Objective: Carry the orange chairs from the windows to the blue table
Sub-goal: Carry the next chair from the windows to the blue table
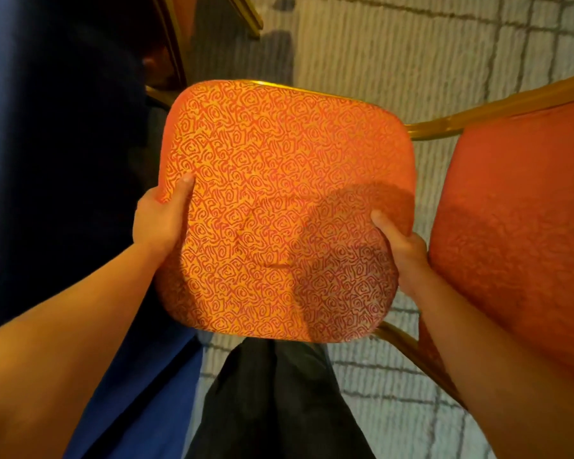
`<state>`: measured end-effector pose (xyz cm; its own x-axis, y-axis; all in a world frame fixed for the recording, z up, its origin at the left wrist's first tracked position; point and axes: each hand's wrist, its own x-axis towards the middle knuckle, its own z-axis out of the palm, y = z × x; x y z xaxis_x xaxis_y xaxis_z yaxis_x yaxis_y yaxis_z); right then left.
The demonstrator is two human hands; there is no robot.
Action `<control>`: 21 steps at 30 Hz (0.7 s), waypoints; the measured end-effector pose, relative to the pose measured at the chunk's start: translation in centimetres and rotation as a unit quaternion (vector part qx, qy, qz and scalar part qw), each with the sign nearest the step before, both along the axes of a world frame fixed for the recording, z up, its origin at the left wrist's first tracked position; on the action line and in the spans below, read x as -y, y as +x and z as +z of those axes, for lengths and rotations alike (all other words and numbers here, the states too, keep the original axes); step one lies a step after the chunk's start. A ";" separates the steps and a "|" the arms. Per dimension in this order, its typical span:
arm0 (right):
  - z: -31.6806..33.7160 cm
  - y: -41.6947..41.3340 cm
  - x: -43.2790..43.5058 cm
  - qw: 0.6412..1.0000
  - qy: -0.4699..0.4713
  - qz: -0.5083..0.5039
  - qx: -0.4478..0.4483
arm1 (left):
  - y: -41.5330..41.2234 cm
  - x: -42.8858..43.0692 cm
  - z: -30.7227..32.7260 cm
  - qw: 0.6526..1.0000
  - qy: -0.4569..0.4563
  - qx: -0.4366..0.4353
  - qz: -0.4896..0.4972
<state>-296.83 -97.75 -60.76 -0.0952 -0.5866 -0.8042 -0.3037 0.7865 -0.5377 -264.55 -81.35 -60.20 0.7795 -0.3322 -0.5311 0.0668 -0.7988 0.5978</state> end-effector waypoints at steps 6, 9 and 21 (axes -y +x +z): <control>-7.3 1.7 2.6 0.998 0.065 0.022 -0.013 | 1.7 1.6 -8.3 0.999 0.025 -0.017 0.024; -9.8 2.5 3.2 0.996 0.081 0.028 -0.024 | 2.1 1.9 -11.4 0.999 0.042 -0.022 0.025; -13.0 1.3 -0.3 0.994 0.073 0.048 -0.065 | 0.7 -1.7 -15.8 0.997 0.068 -0.034 0.014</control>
<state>-295.56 -97.48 -73.74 -0.1521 -0.4766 -0.8658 -0.4404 0.8170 -0.3724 -263.83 -79.69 -75.98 0.7476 -0.2314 -0.6225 0.1279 -0.8696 0.4769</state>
